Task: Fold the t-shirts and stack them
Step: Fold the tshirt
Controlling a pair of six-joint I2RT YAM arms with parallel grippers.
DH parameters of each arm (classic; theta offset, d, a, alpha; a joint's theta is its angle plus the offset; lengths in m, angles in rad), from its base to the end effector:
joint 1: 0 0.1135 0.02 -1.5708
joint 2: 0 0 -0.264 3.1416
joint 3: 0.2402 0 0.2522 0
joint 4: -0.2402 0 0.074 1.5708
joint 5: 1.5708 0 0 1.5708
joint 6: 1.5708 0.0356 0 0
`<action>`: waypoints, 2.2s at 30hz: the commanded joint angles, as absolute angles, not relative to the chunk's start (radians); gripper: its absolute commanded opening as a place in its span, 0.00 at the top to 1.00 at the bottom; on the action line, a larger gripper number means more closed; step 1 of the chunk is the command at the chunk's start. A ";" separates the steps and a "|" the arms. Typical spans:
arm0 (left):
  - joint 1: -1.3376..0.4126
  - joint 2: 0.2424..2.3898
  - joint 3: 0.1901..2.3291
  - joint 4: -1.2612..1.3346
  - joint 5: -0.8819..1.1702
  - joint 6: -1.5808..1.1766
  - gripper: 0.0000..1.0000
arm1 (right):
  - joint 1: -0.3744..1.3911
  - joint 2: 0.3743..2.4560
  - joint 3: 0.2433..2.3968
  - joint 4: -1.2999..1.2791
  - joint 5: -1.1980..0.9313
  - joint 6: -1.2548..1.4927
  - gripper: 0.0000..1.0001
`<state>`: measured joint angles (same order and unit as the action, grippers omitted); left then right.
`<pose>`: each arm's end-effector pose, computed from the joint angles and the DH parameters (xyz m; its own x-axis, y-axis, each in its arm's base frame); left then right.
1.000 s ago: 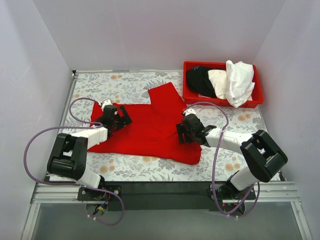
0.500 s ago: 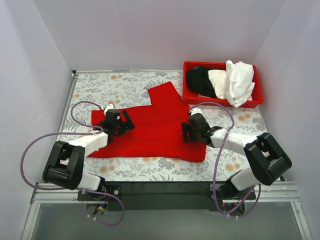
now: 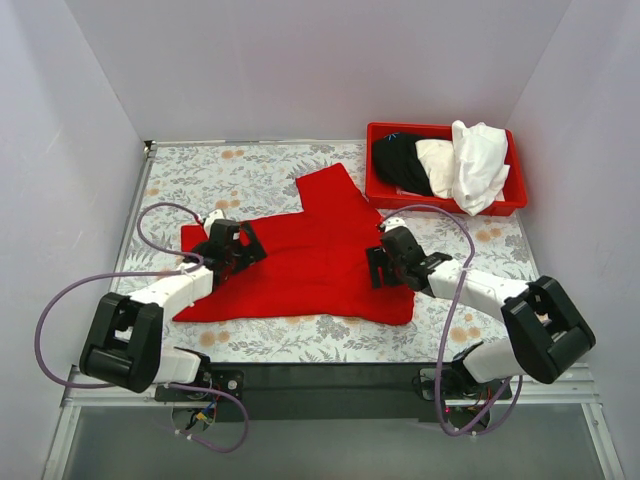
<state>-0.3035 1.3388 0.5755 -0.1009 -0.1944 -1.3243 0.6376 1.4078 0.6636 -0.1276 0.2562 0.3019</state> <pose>0.2392 -0.0677 0.1616 -0.3454 -0.8889 -0.3009 -0.6615 0.4581 -0.5938 0.2205 0.1521 0.1692 -0.7195 -0.1751 -0.6720 -0.2418 0.9703 0.0061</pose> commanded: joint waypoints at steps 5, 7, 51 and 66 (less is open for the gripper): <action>-0.249 1.396 0.759 -0.149 -0.322 -1.284 0.02 | 0.698 1.282 0.716 -0.201 0.227 0.270 0.33; -0.200 1.423 0.790 -0.135 -0.333 -1.275 0.02 | 0.704 1.264 0.718 -0.201 0.222 0.267 0.32; 0.150 1.902 1.117 -0.061 -0.351 -1.132 0.45 | 0.709 1.213 0.591 -0.048 0.077 0.178 0.33; 0.158 1.893 1.074 -0.054 -0.271 -1.129 0.63 | 0.709 1.221 0.597 -0.051 0.080 0.190 0.33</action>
<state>0.1558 1.8965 1.0874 -0.0460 -0.3092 -1.1366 0.7036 1.2194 0.5915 -0.0784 0.0715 0.1841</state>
